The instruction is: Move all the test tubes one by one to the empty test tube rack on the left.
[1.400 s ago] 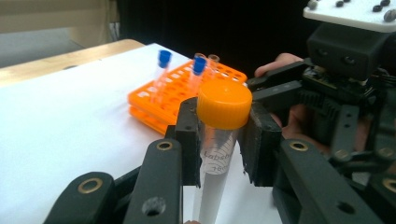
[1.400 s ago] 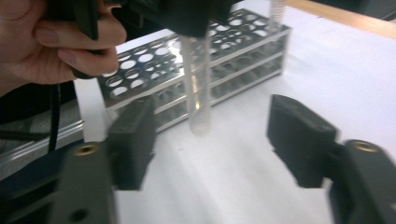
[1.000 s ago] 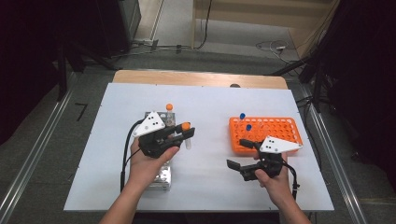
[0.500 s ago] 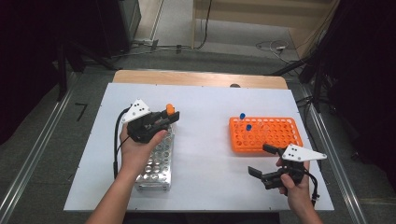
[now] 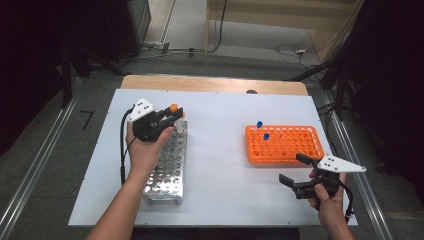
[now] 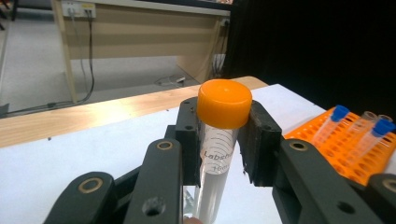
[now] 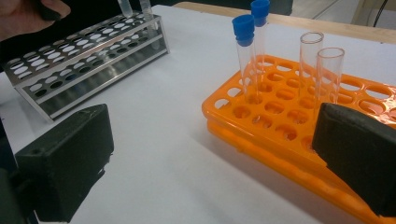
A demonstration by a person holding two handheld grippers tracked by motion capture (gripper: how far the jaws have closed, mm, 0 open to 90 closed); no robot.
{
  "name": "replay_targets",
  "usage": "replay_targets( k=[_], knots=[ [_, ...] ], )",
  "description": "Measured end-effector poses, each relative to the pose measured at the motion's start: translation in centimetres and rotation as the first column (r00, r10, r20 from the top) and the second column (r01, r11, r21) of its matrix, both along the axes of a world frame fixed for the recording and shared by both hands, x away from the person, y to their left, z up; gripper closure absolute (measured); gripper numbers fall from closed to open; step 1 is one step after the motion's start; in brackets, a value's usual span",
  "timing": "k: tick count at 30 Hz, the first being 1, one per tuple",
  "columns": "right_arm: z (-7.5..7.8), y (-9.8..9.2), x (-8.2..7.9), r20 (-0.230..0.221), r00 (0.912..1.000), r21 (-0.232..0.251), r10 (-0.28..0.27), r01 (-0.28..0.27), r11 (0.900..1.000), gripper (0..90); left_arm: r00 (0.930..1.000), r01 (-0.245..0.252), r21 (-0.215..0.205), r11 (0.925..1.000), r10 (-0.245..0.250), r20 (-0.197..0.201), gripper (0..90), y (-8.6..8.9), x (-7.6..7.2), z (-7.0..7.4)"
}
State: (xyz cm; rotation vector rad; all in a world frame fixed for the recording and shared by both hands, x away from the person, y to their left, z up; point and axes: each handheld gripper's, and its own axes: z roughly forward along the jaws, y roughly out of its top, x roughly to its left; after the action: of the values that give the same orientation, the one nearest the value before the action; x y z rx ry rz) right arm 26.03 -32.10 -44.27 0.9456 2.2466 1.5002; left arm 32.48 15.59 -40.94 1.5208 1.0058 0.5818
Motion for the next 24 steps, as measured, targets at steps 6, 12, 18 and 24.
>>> replay_targets(
  k=[6,12,18,24],
  knots=[
    [-0.1,0.0,0.1,-0.004,1.0,0.001,-0.001,0.001,1.0,0.0,0.9996,-0.027,0.006,0.9996,0.027,-0.01,71.0,-0.4,0.7,-0.6],
    [-0.1,-0.3,0.1,-0.002,0.9999,0.013,-0.01,0.01,1.0,0.0,0.9983,-0.055,0.001,0.9985,0.055,-0.021,71.0,-0.4,0.8,-1.3],
    [-0.2,-0.5,0.1,-0.001,0.9998,0.014,-0.018,0.018,1.0,0.0,0.9979,-0.061,0.02,0.998,0.061,-0.02,70.9,-0.7,0.5,-1.3],
    [-0.3,-0.7,0.3,-0.005,0.9996,0.014,-0.029,0.029,0.999,0.0,0.9971,-0.068,0.047,0.9965,0.07,-0.029,70.6,-0.7,-0.1,-1.1]
  ],
)
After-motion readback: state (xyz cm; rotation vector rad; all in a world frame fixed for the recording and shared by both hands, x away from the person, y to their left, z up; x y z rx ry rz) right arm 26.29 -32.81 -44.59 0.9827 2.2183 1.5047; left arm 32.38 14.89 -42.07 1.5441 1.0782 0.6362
